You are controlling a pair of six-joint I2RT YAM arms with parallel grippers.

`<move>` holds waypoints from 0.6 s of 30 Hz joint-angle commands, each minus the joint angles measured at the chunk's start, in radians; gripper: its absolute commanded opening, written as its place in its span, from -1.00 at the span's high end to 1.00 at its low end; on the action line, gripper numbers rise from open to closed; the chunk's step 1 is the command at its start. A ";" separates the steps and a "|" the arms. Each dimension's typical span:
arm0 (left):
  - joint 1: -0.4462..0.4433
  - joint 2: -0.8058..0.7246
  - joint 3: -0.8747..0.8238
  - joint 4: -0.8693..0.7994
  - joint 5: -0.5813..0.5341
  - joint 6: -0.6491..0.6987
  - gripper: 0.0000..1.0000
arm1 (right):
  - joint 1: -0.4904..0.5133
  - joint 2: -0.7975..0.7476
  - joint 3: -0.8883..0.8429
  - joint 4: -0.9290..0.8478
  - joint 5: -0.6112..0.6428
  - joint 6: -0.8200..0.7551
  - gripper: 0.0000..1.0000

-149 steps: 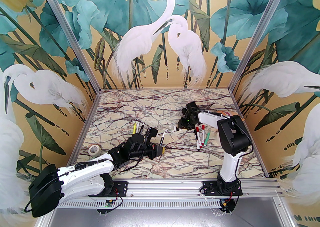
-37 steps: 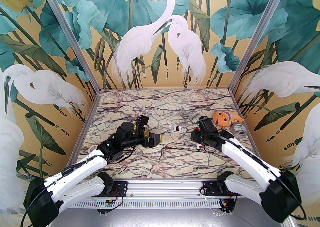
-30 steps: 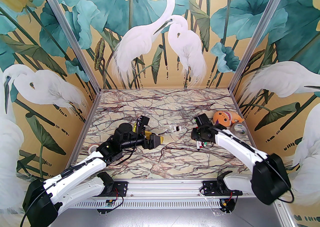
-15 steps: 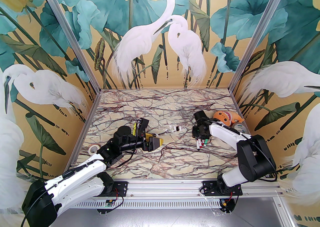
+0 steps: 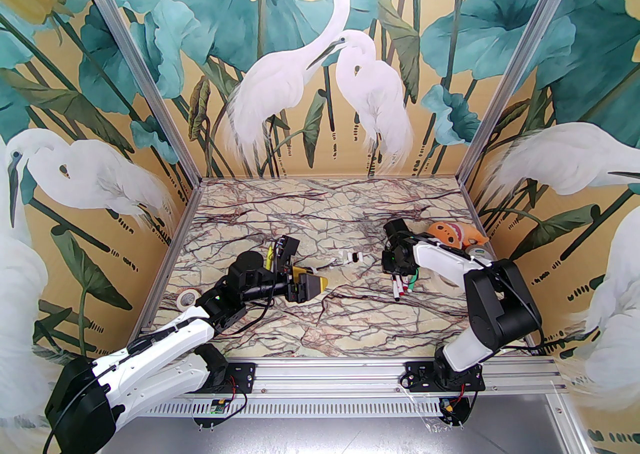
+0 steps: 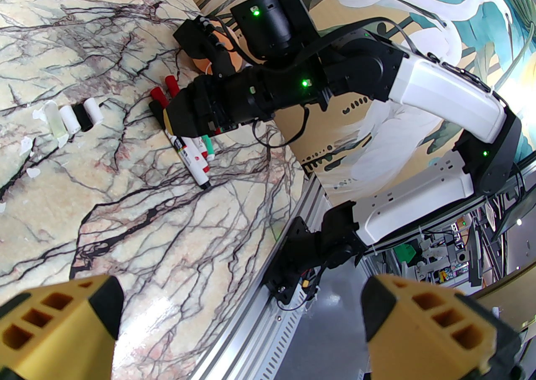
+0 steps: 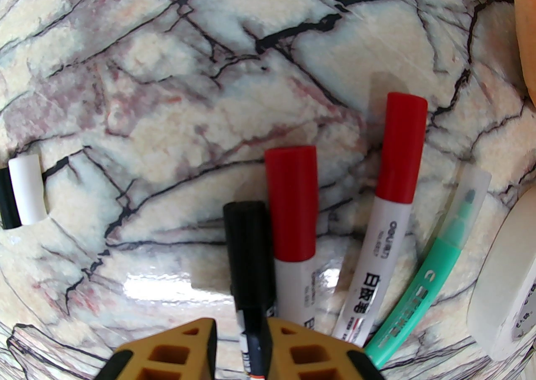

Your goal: Open the pen caps

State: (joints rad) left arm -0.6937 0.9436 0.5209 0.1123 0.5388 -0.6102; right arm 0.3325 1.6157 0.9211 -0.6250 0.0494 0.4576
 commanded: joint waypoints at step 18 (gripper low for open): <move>0.000 0.043 0.022 0.017 0.040 -0.003 -0.99 | 0.053 0.100 0.075 0.004 0.010 -0.013 0.42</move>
State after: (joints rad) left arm -0.6937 0.9840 0.5220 0.1146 0.5560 -0.6102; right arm 0.3698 1.6871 0.9653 -0.6243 0.0525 0.4469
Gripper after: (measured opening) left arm 0.994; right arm 0.289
